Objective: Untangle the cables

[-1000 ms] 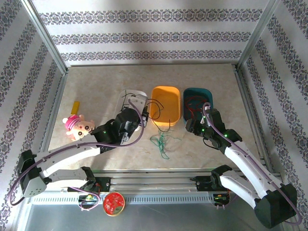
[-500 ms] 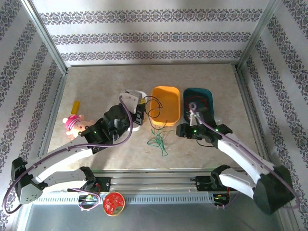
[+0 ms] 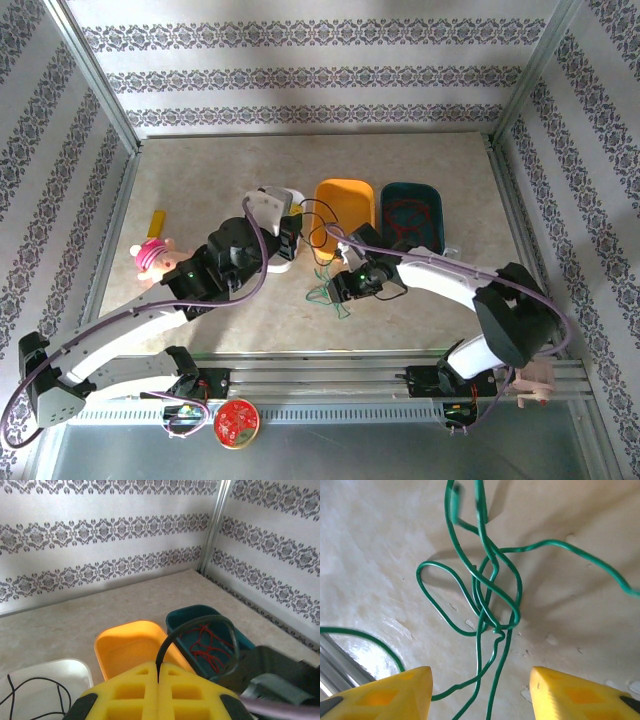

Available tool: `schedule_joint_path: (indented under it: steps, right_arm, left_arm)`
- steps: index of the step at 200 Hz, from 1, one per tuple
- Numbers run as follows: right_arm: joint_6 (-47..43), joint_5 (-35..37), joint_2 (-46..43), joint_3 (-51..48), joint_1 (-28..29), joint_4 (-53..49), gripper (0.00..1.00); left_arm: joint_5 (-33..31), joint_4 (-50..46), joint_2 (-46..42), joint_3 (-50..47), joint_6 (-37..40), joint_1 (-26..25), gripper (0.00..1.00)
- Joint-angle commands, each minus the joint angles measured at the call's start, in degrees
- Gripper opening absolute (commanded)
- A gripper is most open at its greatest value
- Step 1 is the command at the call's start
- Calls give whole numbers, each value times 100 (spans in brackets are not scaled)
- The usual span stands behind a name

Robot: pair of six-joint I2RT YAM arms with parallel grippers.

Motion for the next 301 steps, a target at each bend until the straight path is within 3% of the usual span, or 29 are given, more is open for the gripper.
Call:
schedule_joint_path:
  steps: [1, 65, 149, 182, 233, 262, 277, 301]
  right_arm:
    - [-317, -154, 291, 273, 90, -281, 54]
    - [-129, 493, 871, 119, 75, -568, 52]
    - [214, 464, 695, -409, -222, -263, 52]
    - [219, 493, 660, -395, -218, -257, 52]
    - [297, 1248, -916, -734, -429, 201, 52]
    - [363, 1436, -1715, -895, -813, 334, 53]
    - [319, 1487, -1995, -953, -907, 337, 53]
    - [340, 1762, -2371, -1064, -952, 282, 53]
  left_arm:
    - [23, -188, -183, 298, 0, 18, 0]
    - [-157, -227, -551, 598, 340, 18, 0]
    - [-349, -593, -998, 1378, 905, 18, 0]
    - [101, -1046, -789, 1688, 912, 18, 0]
    - [1589, -2144, -270, 2280, 926, 18, 0]
    - [2389, -2054, -206, 2367, 792, 9, 0]
    - [2295, -2027, -178, 2258, 788, 9, 0]
    - [1395, -1963, -100, 1852, 713, 9, 0]
